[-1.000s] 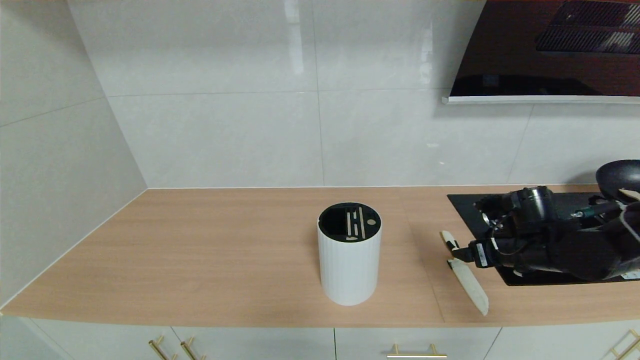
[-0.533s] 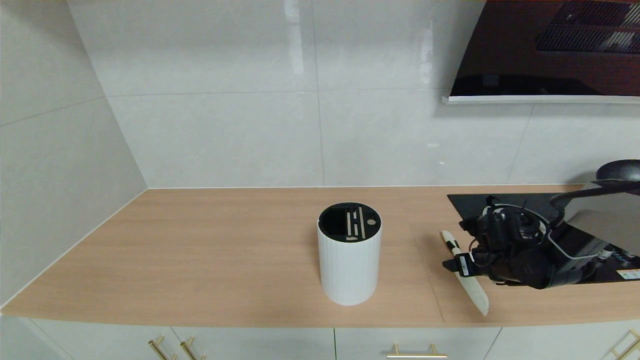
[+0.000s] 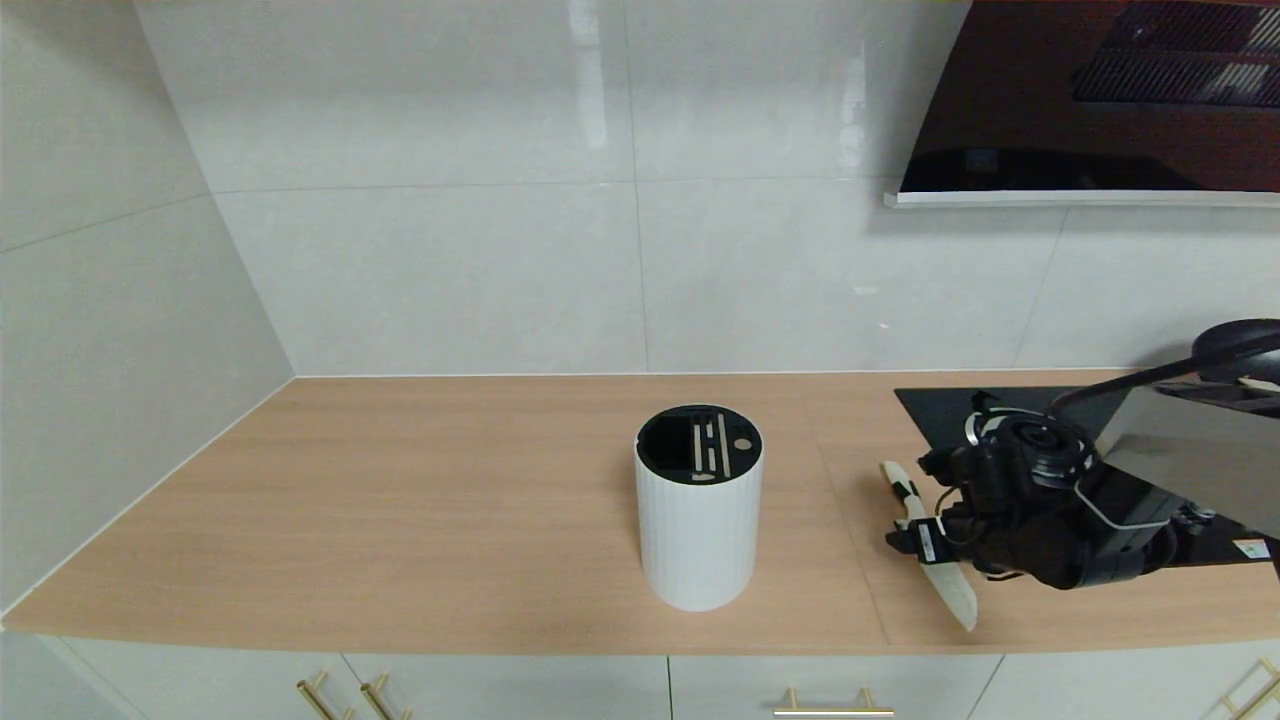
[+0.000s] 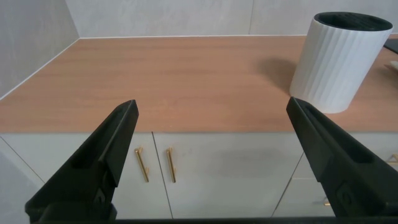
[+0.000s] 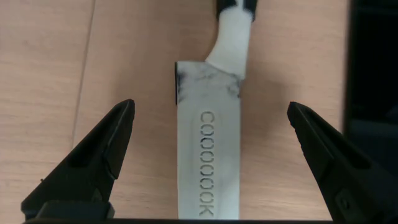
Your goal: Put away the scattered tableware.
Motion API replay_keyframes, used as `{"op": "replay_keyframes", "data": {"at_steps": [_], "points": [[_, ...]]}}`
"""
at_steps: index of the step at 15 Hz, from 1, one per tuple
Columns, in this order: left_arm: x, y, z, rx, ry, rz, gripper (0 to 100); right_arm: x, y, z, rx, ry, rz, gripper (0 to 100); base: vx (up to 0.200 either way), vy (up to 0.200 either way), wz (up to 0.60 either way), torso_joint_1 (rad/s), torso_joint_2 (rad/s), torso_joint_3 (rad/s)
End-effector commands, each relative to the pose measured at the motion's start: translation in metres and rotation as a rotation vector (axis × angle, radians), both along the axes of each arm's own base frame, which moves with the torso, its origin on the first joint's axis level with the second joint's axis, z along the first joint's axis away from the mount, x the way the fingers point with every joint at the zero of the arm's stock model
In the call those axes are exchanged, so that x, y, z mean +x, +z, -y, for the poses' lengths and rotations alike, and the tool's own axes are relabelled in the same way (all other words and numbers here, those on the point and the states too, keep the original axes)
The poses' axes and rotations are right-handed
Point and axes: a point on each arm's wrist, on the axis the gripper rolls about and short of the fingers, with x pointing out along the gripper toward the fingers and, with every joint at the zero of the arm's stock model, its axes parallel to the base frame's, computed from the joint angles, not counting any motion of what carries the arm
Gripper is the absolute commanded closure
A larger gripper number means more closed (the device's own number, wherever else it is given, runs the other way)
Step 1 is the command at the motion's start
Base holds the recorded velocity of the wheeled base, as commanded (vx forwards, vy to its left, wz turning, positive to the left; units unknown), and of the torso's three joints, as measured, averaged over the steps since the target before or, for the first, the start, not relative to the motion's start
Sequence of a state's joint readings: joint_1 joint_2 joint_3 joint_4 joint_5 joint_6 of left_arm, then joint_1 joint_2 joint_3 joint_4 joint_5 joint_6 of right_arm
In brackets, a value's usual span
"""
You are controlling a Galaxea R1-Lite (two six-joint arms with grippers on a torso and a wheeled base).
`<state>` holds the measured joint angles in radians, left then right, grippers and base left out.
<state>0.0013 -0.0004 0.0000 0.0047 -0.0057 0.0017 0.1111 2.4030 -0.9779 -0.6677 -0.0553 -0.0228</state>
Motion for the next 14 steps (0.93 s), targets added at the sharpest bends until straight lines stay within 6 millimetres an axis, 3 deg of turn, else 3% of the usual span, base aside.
{"op": "replay_keyframes", "data": {"at_steps": [1, 4, 14], "points": [[0.000, 0.000, 0.000, 0.000, 0.000, 0.000, 0, 0.000, -0.007, -0.001, 0.003, 0.011, -0.015, 0, 0.000, 0.000, 0.00, 0.000, 0.00, 0.000], [0.000, 0.000, 0.000, 0.000, 0.000, 0.000, 0, 0.005, -0.007, 0.005, 0.071, 0.061, -0.006, 0, 0.000, 0.000, 0.00, 0.000, 0.00, 0.000], [0.000, 0.000, 0.000, 0.000, 0.000, 0.000, 0, 0.014, -0.018, 0.011, 0.053, 0.031, 0.045, 0, 0.000, 0.000, 0.00, 0.000, 0.00, 0.000]]}}
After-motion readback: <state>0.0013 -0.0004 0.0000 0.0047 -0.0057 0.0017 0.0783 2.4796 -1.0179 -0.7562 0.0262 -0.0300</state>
